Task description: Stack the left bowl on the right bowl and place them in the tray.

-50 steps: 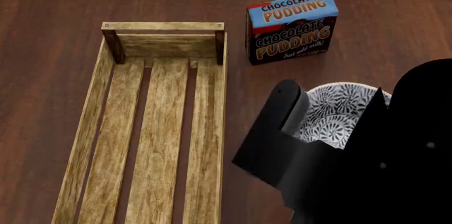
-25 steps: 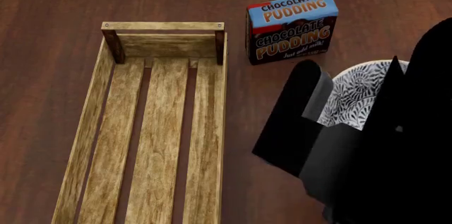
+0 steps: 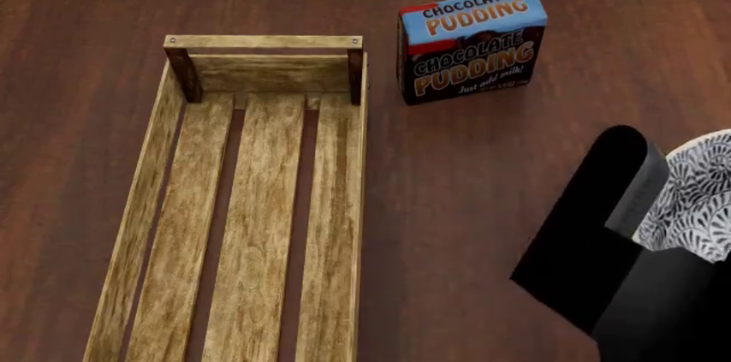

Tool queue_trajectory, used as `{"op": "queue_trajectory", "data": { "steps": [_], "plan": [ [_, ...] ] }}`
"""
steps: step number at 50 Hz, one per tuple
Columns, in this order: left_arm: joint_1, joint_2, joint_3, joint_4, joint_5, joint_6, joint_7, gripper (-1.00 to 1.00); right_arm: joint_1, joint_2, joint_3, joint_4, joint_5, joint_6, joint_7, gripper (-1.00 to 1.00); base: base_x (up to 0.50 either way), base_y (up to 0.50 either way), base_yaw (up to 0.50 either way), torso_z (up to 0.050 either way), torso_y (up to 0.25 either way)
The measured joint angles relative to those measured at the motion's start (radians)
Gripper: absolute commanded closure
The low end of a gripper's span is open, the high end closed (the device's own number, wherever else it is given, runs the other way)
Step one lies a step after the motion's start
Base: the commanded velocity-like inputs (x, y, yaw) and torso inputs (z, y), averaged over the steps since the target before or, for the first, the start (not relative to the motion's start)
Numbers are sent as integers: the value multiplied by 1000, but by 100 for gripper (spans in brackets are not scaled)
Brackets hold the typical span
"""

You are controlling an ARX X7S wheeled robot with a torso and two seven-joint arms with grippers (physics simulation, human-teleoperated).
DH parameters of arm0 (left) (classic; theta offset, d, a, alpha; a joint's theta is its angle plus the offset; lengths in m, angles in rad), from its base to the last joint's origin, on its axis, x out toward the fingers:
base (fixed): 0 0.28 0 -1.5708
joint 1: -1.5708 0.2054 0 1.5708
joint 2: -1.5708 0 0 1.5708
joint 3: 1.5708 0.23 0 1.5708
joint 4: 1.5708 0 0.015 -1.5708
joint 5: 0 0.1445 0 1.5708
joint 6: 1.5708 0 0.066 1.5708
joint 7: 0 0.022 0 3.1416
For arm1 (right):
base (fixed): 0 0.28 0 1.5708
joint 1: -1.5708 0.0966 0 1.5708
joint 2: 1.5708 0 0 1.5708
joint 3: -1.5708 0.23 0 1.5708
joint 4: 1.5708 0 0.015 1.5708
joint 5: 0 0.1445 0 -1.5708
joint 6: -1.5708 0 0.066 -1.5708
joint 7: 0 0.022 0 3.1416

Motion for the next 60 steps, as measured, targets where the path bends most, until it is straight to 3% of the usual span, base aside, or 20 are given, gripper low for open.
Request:
{"op": "queue_trajectory", "data": {
  "steps": [11, 27, 60],
  "plan": [
    [-5, 0, -10, 0, -12, -7, 7, -100, 7, 101, -52, -17, 115, -7, 162, 100, 0, 0, 0, 0, 0],
    [-8, 0, -21, 0, -25, -17, 12, -100, -12, 242, -100, -15, 151, 8, 273, 100, 0, 0, 0, 0, 0],
    [-14, 0, -42, 0, -56, -48, 21, -100, -299, 318, -3, 33, -193, -50, 78, 100, 0, 0, 0, 0, 0]
  ]
}}
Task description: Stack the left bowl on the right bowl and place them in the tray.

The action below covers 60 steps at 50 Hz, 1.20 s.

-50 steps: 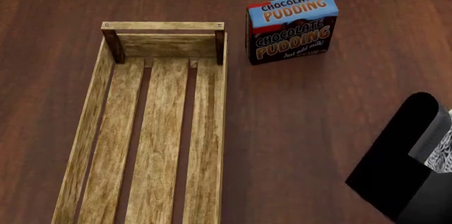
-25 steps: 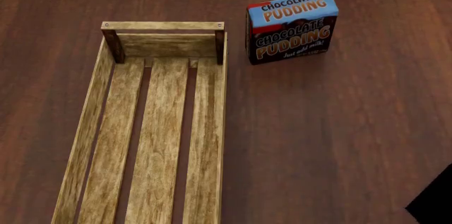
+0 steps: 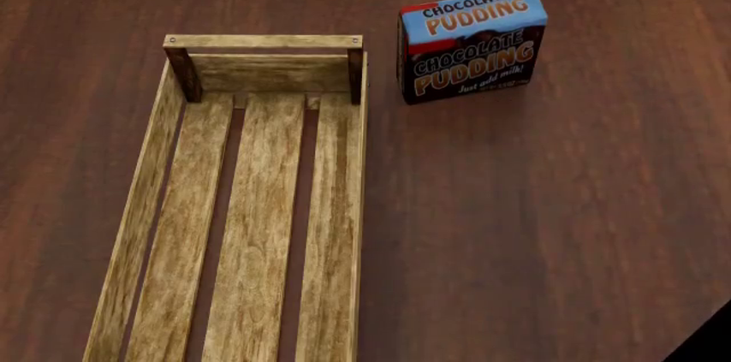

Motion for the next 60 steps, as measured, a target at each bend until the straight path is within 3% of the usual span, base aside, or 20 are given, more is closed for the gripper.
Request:
{"op": "queue_trajectory", "data": {
  "steps": [20, 50, 51, 60],
  "plan": [
    [-35, 0, -43, 0, -67, -47, 22, -100, -135, -40, 26, 65, -215, -67, -157, 100, 0, 0, 0, 0, 1],
    [-44, 0, -65, 0, -97, -72, 32, -100, -240, -69, 29, 108, -358, -154, -273, 100, 0, 0, 0, 0, 0],
    [-44, 0, -65, 0, -97, -72, 32, -100, -240, -68, 29, 108, -362, -156, -276, -100, 0, 0, 0, 0, 0],
    [-35, 0, -60, 0, -86, -65, 29, -100, -224, -58, 32, 104, -381, -147, -267, -100, 0, 0, 0, 0, 0]
  ]
}}
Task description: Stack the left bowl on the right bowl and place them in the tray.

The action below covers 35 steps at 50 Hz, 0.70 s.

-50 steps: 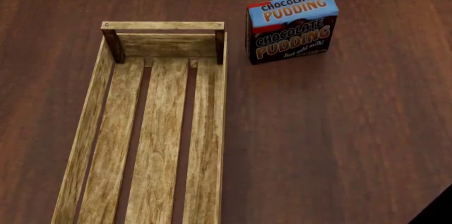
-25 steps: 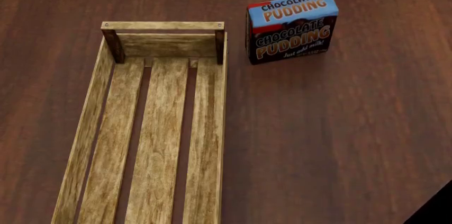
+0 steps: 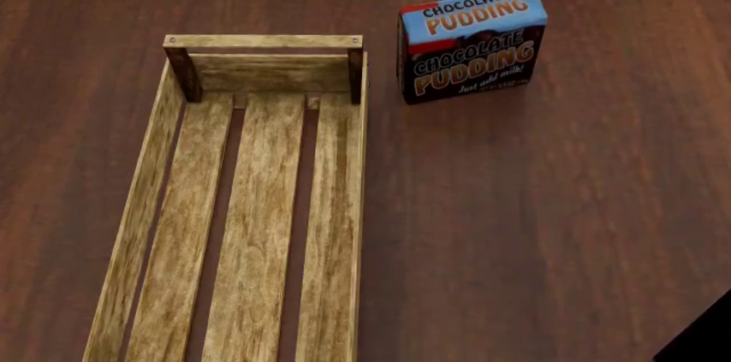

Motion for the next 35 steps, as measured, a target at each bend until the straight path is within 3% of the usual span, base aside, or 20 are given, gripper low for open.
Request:
{"op": "queue_trajectory", "data": {
  "steps": [35],
  "plan": [
    [22, 0, 8, 0, 22, 17, -6, -100, 0, -22, 13, -17, -34, -12, -51, -100, 0, 0, 0, 0, 0]
  ]
}}
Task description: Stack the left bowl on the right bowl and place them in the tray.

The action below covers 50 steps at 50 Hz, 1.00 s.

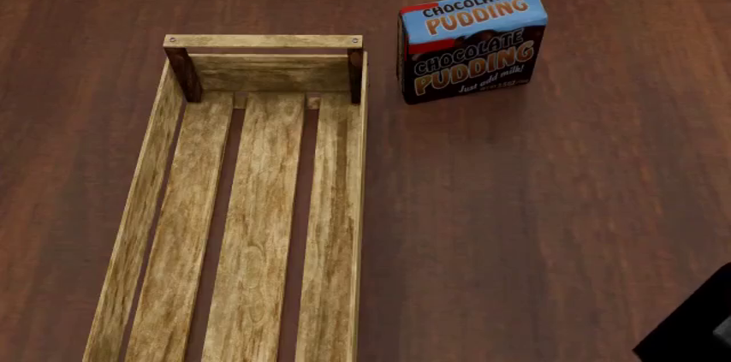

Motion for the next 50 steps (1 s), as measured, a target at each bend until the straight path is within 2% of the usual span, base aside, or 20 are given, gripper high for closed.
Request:
{"op": "queue_trajectory", "data": {
  "steps": [39, 40, 50],
  "plan": [
    [-9, 0, -21, 0, -33, -27, 15, -100, -192, -32, -31, 85, -84, -155, -76, -100, 0, 0, 0, 0, 0],
    [-9, 0, -21, 0, -32, -27, 14, -100, -195, -31, -32, 86, -84, -157, -76, 100, 0, 0, 0, 0, 0],
    [0, 0, -14, 0, -19, -18, 10, -100, -190, -22, -32, 81, -76, -149, -50, 100, 0, 0, 0, 0, 0]
  ]
}}
